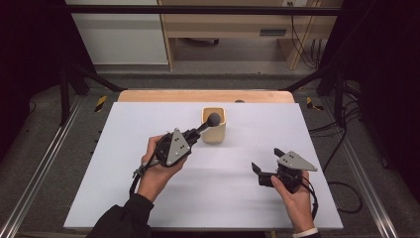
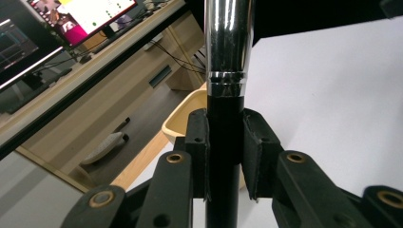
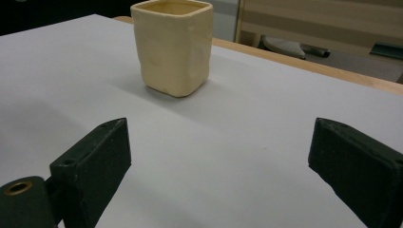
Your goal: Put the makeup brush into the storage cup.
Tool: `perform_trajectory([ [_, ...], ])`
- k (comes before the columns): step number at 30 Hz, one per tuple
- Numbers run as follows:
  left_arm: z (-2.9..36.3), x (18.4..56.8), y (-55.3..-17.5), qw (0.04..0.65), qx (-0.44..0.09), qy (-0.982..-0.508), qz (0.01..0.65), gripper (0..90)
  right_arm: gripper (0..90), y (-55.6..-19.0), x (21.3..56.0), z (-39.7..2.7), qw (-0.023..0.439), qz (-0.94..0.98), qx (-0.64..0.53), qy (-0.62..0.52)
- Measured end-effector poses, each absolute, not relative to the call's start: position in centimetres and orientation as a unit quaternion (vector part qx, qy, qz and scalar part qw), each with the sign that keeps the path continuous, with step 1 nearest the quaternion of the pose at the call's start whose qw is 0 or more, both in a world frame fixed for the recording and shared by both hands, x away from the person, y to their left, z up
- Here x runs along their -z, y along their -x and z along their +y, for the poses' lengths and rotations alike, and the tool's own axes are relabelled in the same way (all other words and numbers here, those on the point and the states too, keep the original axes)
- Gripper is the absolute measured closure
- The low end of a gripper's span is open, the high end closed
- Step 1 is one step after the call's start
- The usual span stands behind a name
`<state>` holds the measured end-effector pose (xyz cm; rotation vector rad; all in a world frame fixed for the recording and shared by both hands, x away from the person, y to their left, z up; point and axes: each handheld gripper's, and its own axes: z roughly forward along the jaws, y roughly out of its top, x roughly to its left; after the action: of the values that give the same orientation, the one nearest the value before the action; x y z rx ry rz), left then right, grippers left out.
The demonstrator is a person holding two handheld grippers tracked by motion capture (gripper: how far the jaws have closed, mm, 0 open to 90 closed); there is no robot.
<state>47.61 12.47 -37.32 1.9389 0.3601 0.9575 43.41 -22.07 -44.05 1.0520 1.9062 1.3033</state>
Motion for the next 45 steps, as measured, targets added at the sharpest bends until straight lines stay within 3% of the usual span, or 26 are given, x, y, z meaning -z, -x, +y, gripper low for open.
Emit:
perform_trajectory([
  [45,10.6,35.5,-49.8,0.531,-0.351,-0.733,0.238,74.4,6.9,-42.1,45.3,-23.5,0.318,0.694,-0.51,-0.397],
])
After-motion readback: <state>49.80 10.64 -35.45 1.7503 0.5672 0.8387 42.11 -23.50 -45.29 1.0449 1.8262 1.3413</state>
